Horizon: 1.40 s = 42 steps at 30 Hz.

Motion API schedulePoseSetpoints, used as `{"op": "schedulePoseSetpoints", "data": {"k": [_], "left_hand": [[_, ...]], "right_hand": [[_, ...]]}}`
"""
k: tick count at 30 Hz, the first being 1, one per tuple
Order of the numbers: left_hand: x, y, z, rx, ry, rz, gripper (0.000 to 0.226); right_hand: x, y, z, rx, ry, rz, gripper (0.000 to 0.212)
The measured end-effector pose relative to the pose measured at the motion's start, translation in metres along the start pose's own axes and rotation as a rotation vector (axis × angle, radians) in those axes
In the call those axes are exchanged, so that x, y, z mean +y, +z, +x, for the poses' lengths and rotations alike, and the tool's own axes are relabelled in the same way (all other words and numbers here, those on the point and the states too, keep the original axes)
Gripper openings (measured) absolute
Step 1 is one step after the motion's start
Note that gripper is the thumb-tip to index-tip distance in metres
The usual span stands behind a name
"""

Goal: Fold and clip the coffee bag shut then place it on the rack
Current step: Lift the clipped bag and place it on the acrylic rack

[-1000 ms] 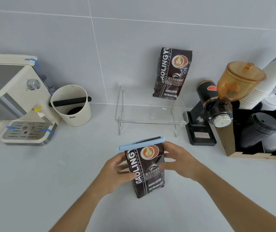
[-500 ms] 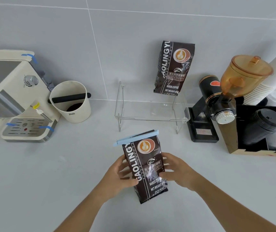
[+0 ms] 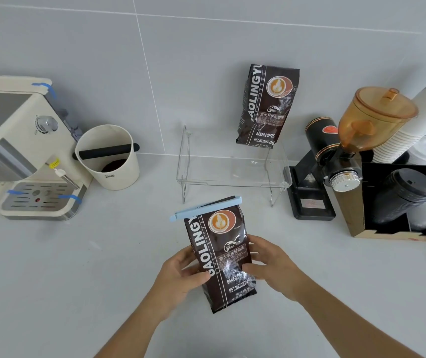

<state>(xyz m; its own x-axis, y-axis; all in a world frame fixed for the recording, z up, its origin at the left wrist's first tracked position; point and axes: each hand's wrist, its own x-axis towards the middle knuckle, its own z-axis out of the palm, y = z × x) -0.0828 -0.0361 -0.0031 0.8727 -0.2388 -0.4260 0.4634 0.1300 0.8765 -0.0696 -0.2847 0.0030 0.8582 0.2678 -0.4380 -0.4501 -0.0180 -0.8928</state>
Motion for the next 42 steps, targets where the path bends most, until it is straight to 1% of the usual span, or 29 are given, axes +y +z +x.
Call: {"op": "schedulePoseSetpoints", "data": {"k": [8,15,19,26,31,36,39,42], "left_hand": [[0.047,-0.002,0.005,0.024,0.107,0.021,0.052],[0.092,0.004,0.010,0.039,0.239,0.025,0.047],[0.118,0.009,0.017,0.030,0.304,0.016,0.046],[0.172,0.019,0.034,0.035,0.447,0.067,0.048],[0.208,0.024,0.054,0.060,0.546,0.148,0.041],[0.233,0.021,0.080,0.130,0.580,0.273,0.026],[0.240,0.017,0.098,0.167,0.571,0.301,0.025],[0.245,0.014,0.117,0.209,0.551,0.311,0.023]], "right_hand": [[-0.041,0.012,-0.001,0.040,-0.126,-0.049,0.056],[-0.086,0.016,-0.001,0.113,-0.223,-0.130,0.052],[-0.114,0.017,0.001,0.134,-0.277,-0.102,0.050],[-0.164,0.015,0.009,0.178,-0.383,-0.106,0.051],[-0.197,0.012,0.029,0.240,-0.445,-0.149,0.053],[-0.219,0.012,0.058,0.319,-0.479,-0.215,0.057],[-0.225,0.012,0.077,0.342,-0.475,-0.211,0.060],[-0.227,0.010,0.099,0.340,-0.466,-0.199,0.059]]}}
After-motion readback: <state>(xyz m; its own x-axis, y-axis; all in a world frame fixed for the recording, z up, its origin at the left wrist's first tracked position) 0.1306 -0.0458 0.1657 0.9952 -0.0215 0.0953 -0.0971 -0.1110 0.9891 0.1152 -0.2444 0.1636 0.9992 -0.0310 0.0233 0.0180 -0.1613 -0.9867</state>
